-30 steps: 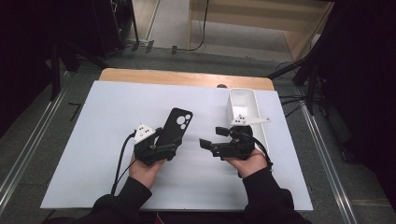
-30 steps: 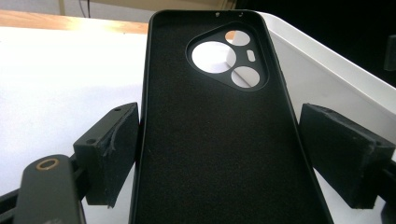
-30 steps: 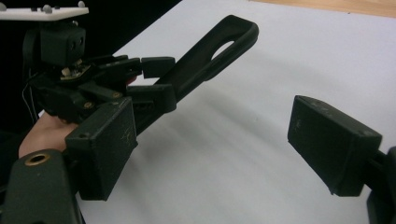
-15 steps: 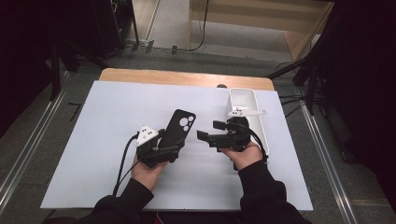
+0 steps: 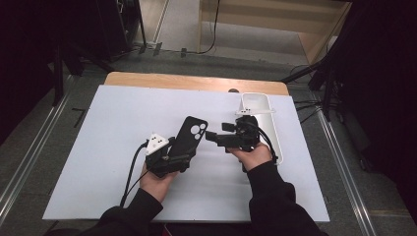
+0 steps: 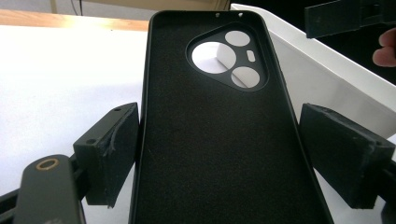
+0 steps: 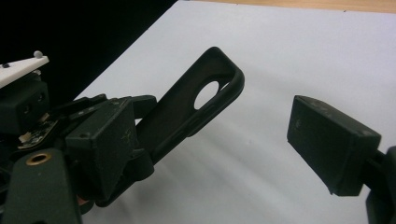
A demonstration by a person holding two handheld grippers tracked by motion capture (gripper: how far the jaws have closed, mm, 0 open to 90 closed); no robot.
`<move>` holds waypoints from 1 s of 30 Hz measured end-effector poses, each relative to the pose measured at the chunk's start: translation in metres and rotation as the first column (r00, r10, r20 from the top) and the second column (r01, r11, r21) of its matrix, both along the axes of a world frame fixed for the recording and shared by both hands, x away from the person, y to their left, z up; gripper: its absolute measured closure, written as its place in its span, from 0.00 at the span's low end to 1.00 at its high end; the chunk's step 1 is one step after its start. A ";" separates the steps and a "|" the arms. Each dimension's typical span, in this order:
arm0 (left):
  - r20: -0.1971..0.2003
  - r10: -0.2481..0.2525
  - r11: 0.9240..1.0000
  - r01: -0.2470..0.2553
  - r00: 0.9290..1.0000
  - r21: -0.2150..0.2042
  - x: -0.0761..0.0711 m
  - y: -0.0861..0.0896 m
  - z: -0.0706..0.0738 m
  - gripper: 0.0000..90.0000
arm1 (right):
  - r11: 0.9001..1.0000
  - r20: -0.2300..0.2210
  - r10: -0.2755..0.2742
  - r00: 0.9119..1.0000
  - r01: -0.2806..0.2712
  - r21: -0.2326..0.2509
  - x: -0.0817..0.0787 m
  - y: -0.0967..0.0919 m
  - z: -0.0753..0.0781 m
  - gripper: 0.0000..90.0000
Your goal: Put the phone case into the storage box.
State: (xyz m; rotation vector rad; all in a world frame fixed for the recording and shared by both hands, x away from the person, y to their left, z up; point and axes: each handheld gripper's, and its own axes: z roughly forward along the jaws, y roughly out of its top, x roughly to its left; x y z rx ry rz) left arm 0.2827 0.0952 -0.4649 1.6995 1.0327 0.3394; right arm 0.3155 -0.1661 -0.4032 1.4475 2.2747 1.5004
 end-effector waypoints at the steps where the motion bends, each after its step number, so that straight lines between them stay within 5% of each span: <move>1: 0.000 0.000 1.000 0.000 1.000 -0.001 0.000 0.000 0.000 0.16 | 1.000 -0.001 0.000 1.000 0.000 -0.004 0.002 0.000 0.000 0.16; 12: -0.002 -0.005 1.000 0.005 1.000 -0.005 0.000 -0.001 0.000 0.16 | 1.000 0.006 -0.015 1.000 0.015 -0.020 0.017 0.002 0.000 0.16; 30: 0.026 -0.008 1.000 0.008 1.000 -0.008 -0.001 -0.003 -0.001 0.16 | 1.000 -0.041 0.004 0.999 -0.005 -0.011 0.041 0.015 -0.007 0.21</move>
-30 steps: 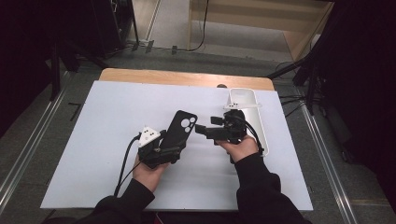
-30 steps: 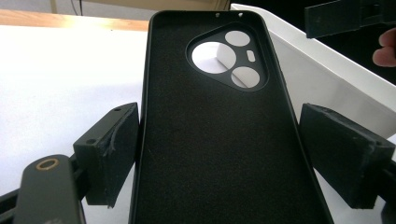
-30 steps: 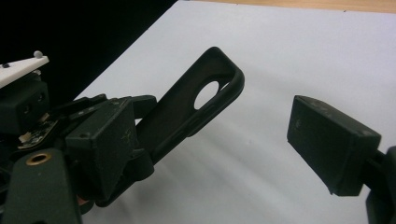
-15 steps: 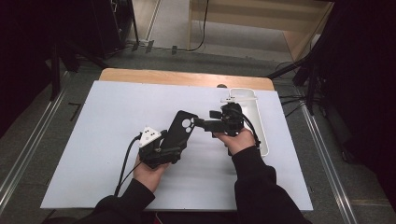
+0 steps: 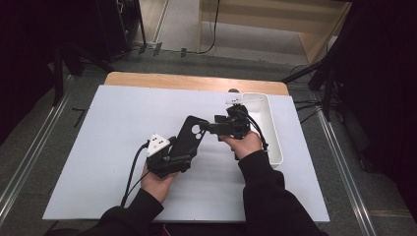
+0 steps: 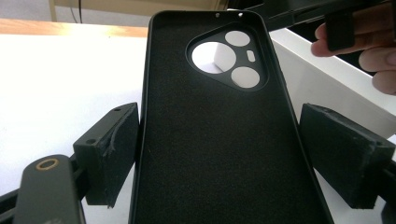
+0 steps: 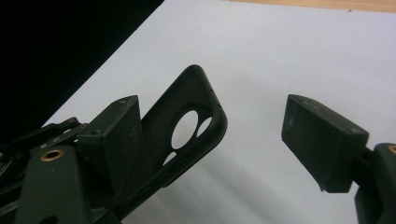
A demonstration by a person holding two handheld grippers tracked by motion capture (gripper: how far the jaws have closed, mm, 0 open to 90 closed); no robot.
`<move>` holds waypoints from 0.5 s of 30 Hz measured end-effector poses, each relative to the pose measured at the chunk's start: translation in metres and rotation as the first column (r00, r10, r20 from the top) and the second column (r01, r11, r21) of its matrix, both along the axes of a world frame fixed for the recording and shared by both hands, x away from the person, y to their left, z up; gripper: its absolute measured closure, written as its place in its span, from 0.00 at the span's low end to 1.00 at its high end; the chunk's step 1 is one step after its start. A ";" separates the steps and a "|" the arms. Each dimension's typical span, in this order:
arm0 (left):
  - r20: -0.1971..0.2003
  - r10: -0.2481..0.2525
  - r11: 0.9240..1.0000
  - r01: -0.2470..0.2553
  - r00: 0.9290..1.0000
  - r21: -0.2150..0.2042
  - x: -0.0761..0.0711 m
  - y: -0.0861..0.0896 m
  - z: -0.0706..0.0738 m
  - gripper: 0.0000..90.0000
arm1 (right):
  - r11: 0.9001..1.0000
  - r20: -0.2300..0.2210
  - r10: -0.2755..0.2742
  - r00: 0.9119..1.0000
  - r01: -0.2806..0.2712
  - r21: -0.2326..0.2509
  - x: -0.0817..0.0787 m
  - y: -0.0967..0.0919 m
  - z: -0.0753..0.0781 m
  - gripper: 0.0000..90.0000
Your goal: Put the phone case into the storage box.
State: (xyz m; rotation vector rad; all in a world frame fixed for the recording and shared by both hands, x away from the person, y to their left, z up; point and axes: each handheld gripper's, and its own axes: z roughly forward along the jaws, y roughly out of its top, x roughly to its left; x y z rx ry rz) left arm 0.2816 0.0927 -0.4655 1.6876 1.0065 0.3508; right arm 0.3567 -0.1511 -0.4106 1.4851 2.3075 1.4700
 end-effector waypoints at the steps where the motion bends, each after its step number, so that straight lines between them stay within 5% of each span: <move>1: 0.000 0.000 1.000 0.000 1.000 0.000 0.000 0.000 0.000 0.16 | 1.000 -0.006 0.005 1.000 -0.005 0.006 0.001 0.000 -0.001 0.22; 15: 0.013 -0.004 1.000 0.005 1.000 -0.007 -0.001 -0.003 -0.003 0.15 | 0.998 -0.094 0.002 0.996 0.004 0.064 0.005 0.001 -0.007 0.39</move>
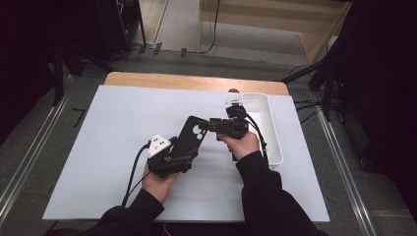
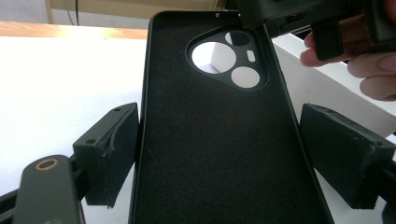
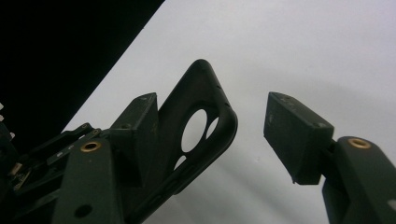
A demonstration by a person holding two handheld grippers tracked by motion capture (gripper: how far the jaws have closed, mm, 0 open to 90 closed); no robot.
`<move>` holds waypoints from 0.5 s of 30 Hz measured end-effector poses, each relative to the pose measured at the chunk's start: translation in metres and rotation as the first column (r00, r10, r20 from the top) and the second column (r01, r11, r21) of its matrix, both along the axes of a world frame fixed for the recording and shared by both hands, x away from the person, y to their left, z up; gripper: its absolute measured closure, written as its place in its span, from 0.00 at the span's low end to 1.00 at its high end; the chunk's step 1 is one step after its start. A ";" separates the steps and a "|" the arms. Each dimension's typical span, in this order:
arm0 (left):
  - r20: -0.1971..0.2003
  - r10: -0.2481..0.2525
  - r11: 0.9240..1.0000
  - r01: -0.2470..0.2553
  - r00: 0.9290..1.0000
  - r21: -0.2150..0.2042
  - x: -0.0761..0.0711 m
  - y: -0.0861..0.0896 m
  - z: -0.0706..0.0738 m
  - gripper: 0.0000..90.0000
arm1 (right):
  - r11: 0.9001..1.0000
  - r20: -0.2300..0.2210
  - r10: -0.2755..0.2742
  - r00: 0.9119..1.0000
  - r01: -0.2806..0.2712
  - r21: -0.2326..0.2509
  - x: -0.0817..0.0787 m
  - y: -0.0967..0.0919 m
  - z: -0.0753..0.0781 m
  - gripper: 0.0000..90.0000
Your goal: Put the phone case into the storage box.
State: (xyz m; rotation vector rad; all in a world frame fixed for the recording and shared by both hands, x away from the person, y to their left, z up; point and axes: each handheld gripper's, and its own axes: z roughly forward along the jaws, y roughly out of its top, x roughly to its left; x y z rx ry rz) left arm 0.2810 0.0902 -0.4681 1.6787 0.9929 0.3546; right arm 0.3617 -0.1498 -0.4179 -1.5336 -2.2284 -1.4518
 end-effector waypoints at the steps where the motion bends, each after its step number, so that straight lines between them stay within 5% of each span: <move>1: 0.000 0.000 1.000 0.000 1.000 0.000 0.000 0.000 0.000 0.15 | 1.000 -0.006 0.001 1.000 -0.001 0.003 0.000 0.001 0.000 0.41; 7: 0.001 -0.004 1.000 0.004 1.000 0.007 -0.001 -0.001 0.000 0.15 | 1.000 -0.039 0.001 0.999 -0.001 0.008 0.001 0.004 -0.004 0.50; 15: 0.005 -0.011 1.000 0.011 1.000 0.006 -0.004 -0.004 -0.001 0.15 | 0.999 -0.107 -0.019 0.994 0.025 0.049 0.006 0.002 -0.006 0.75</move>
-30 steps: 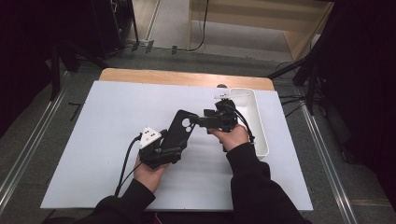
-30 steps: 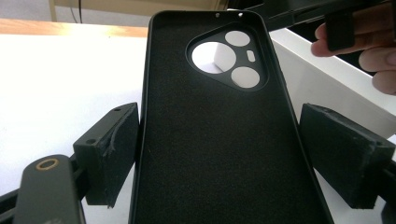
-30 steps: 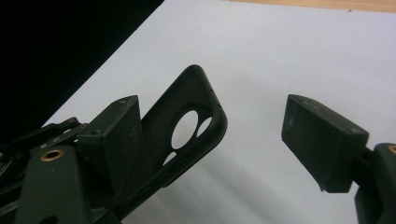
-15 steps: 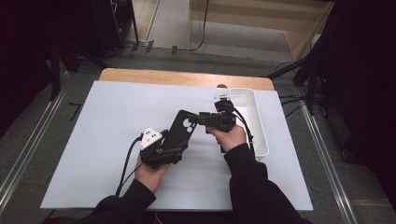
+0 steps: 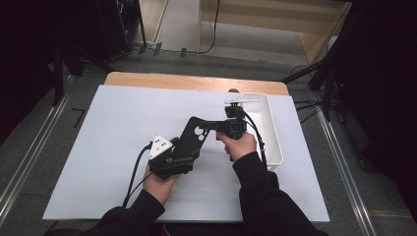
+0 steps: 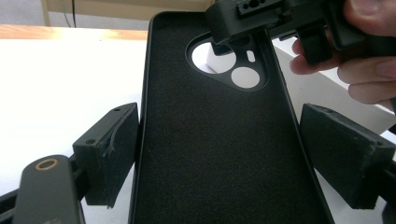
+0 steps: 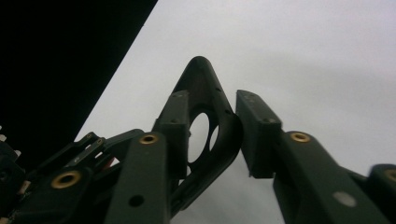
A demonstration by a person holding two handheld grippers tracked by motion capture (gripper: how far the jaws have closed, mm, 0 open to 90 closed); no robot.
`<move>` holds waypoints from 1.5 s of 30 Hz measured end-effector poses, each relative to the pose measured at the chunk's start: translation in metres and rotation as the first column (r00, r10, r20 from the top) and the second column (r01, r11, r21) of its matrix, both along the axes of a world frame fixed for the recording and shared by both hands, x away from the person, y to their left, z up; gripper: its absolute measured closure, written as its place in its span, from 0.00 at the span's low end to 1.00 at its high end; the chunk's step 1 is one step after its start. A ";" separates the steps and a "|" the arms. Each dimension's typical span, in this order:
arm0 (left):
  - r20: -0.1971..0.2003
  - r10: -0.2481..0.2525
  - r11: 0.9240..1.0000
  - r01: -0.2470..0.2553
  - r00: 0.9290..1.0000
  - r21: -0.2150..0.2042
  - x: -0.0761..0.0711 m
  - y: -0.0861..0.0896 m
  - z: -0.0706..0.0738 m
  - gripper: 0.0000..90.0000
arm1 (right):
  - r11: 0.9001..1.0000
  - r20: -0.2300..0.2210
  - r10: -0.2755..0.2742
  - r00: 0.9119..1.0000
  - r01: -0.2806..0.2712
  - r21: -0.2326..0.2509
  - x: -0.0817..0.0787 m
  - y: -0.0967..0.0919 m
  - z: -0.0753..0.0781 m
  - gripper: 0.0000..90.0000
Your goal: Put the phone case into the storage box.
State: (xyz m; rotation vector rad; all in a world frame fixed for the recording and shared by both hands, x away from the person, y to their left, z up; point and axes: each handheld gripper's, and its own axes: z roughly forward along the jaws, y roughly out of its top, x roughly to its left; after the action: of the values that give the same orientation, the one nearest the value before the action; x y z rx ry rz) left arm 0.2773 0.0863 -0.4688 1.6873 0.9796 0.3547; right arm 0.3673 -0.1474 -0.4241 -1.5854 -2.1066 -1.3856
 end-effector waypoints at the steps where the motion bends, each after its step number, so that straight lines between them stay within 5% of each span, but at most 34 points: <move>1: -0.001 0.001 1.000 -0.001 1.000 -0.001 0.000 -0.001 -0.001 0.15 | 1.000 -0.003 0.001 1.000 -0.001 0.000 0.000 0.000 0.000 0.76; 7: 0.018 -0.003 1.000 0.003 1.000 0.010 -0.001 -0.003 -0.001 0.15 | 1.000 -0.043 -0.014 0.999 0.015 0.014 0.000 -0.003 0.002 0.81; 10: 0.044 -0.003 0.999 0.002 0.999 0.041 -0.003 -0.003 0.002 0.15 | 1.000 -0.050 -0.012 0.999 0.013 0.024 0.000 -0.005 0.003 0.82; 21: 0.056 -0.014 0.999 0.011 0.998 0.049 -0.003 -0.005 0.001 0.14 | 0.999 -0.060 -0.012 0.998 0.014 0.033 -0.002 -0.005 0.010 0.83; 25: -0.008 -0.037 0.999 0.038 0.999 0.034 0.003 -0.005 0.001 0.11 | 0.999 -0.058 -0.001 0.998 0.003 0.040 -0.002 -0.006 0.011 0.83; 29: -0.014 -0.042 0.998 0.042 0.999 0.040 0.005 -0.002 0.004 0.03 | 0.999 -0.055 0.004 0.998 -0.001 0.044 -0.003 -0.005 0.014 0.83; 40: -0.065 -0.098 0.993 0.102 0.993 0.056 0.007 0.002 0.017 0.03 | 1.000 -0.009 -0.007 1.000 0.008 0.020 -0.005 -0.009 0.020 0.83; 45: -0.113 -0.117 0.989 0.126 0.987 0.079 0.012 0.007 0.022 0.05 | 0.999 0.054 -0.019 0.998 0.020 -0.027 -0.007 -0.013 0.027 0.83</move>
State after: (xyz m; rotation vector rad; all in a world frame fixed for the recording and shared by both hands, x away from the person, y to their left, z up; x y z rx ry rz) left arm 0.2893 0.0929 -0.4467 1.8509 0.9459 0.2298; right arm 0.3601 -0.1603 -0.3972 -1.6005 -2.1551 -1.4263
